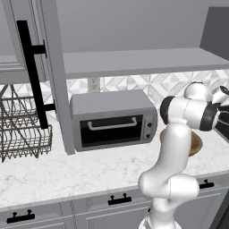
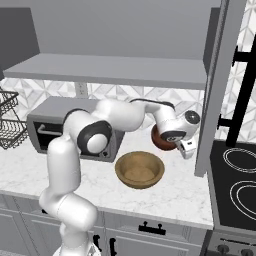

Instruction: Pick up the bowls on the counter and stack them on top of one another in the open cabinet. Place the smaller bowl on top of the larger bowl.

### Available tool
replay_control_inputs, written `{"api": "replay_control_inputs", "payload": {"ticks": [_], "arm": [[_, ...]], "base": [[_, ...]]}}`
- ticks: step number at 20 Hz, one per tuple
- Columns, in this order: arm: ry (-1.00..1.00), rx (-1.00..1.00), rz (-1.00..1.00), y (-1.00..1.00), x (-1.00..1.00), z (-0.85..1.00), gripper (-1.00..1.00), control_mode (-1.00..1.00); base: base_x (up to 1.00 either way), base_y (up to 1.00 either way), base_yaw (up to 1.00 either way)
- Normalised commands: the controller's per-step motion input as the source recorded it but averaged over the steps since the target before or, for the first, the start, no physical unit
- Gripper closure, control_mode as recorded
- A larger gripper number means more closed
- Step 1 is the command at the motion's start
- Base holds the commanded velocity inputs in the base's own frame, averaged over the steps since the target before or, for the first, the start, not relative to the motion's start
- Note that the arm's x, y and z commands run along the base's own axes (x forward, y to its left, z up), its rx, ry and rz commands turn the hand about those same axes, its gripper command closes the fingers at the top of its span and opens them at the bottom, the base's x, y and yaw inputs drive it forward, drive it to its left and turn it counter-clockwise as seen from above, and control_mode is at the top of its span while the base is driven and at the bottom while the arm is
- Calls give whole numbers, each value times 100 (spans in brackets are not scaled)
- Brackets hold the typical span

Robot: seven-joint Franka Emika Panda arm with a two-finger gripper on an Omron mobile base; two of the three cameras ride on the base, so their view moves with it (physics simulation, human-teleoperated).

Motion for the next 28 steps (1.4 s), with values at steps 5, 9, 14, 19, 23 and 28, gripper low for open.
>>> {"api": "replay_control_inputs", "payload": {"ticks": [5, 9, 14, 19, 23, 28], "arm": [[0, -2, 2, 17, -97, 15, 100, -100], [0, -2, 11, 52, -98, 15, 100, -100], [1, -6, 16, 91, -61, 18, 100, -100], [23, -8, 11, 45, -4, -21, 100, -100], [4, -5, 2, 0, 0, -40, 100, -100], [0, -1, 0, -9, 0, -15, 100, -100]], "base": [[0, 0, 0], [0, 0, 0], [0, 0, 0], [0, 0, 0], [0, 0, 0], [0, 0, 0]]}}
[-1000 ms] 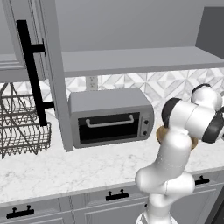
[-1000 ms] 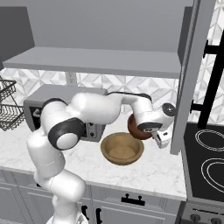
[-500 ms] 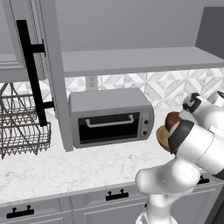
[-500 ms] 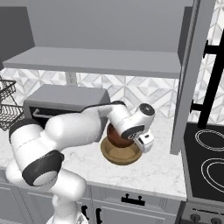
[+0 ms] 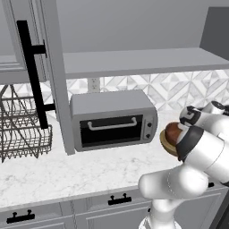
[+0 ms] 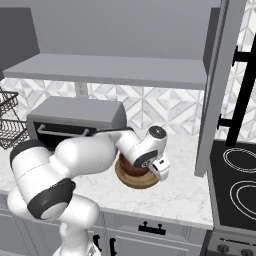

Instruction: Pick up the bowls on the counter and stack them on top of one another in the open cabinet. Place the smaller bowl on top of the larger bowl.

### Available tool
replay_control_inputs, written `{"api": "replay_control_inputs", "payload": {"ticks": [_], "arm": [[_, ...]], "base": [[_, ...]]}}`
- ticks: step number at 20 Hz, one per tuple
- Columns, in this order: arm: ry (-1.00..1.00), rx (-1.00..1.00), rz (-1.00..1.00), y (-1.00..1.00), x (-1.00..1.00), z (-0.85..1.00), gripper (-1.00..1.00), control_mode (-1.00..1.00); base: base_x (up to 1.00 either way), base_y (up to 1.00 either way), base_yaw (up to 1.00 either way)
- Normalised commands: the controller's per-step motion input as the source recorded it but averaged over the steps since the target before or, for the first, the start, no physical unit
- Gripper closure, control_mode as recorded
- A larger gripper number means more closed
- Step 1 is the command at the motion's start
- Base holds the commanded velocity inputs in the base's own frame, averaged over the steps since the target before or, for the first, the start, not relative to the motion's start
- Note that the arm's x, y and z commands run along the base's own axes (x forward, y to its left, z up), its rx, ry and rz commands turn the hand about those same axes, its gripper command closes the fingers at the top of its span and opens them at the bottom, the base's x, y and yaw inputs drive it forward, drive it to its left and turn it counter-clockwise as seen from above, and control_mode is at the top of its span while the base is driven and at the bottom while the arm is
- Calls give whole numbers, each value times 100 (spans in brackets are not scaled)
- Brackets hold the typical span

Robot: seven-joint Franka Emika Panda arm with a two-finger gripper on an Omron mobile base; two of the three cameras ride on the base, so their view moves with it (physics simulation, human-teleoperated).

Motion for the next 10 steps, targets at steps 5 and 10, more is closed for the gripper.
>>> {"api": "replay_control_inputs", "payload": {"ticks": [5, 10], "arm": [[0, 0, 0, -12, 7, -11, 100, -100], [0, 0, 0, -10, 33, -5, -100, -100]], "base": [[0, 0, 0], [0, 0, 0]]}}
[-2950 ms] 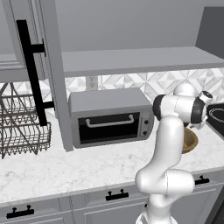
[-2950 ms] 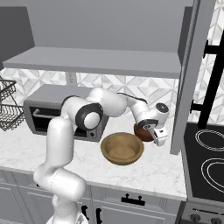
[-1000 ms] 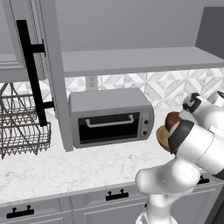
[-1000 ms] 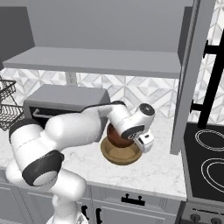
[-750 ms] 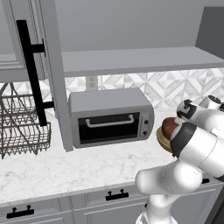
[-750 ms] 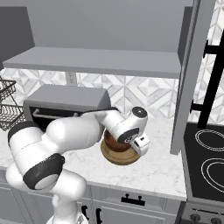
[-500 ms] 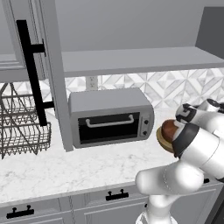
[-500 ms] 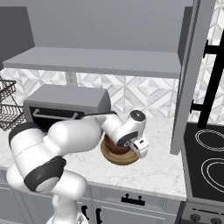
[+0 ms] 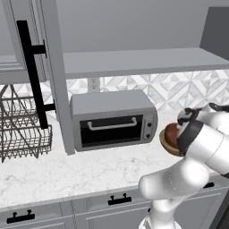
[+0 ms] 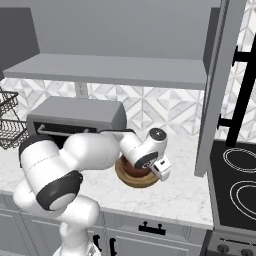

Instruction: Pick up the bowls on the counter and stack them on top of one another in the open cabinet. Place the smaller bowl on top of the larger bowl.

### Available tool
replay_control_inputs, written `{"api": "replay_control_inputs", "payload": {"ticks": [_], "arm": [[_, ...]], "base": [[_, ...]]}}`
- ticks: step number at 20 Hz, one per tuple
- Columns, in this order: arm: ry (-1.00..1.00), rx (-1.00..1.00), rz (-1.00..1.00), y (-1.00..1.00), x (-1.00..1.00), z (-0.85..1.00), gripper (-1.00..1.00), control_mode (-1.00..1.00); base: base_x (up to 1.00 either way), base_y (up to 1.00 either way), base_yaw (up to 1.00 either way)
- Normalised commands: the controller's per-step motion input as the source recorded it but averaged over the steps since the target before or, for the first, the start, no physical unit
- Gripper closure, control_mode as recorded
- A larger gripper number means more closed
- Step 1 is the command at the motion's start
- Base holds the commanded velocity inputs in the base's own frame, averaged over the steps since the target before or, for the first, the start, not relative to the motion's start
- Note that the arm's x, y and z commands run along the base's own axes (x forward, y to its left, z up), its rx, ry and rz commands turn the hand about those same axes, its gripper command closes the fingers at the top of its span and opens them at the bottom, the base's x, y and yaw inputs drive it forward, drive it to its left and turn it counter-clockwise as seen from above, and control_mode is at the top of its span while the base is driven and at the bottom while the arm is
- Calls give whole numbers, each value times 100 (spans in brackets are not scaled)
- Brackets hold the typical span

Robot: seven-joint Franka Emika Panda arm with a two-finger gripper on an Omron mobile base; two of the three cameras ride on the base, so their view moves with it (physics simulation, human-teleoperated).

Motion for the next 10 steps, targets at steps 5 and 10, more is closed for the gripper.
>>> {"api": "replay_control_inputs", "payload": {"ticks": [5, 10], "arm": [[1, 3, 0, -11, 14, 21, -100, -100], [5, 6, 0, -24, -32, 63, -100, -100]], "base": [[0, 0, 0], [0, 0, 0]]}}
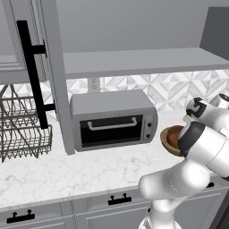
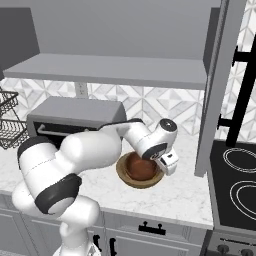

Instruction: Pick up the bowls on the counter and stack them on top of one another in the open cabinet. Place the smaller bowl on top of the larger bowl.

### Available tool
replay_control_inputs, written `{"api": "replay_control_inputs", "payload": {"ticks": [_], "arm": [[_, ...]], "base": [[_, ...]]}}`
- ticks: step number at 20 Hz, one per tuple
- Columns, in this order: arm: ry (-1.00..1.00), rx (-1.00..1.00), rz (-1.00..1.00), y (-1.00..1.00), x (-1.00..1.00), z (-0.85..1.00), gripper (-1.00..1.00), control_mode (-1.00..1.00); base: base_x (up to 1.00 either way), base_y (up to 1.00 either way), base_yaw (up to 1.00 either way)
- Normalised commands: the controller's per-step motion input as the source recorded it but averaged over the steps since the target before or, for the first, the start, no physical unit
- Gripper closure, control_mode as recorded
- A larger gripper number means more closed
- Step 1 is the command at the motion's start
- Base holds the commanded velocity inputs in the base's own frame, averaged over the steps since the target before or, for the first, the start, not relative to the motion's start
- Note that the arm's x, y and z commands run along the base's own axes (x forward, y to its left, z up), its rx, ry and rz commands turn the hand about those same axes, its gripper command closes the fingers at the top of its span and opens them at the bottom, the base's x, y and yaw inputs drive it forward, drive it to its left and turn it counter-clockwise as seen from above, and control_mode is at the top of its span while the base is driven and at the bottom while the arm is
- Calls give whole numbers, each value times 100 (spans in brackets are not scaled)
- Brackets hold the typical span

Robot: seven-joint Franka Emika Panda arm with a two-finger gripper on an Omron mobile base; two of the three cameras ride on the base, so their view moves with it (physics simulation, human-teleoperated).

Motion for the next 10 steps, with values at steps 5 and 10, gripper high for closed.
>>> {"api": "replay_control_inputs", "payload": {"ticks": [5, 10], "arm": [[19, -3, 9, -1, -7, -18, -100, -100], [14, -4, 12, 0, -13, -55, -100, -100]], "base": [[0, 0, 0], [0, 0, 0]]}}
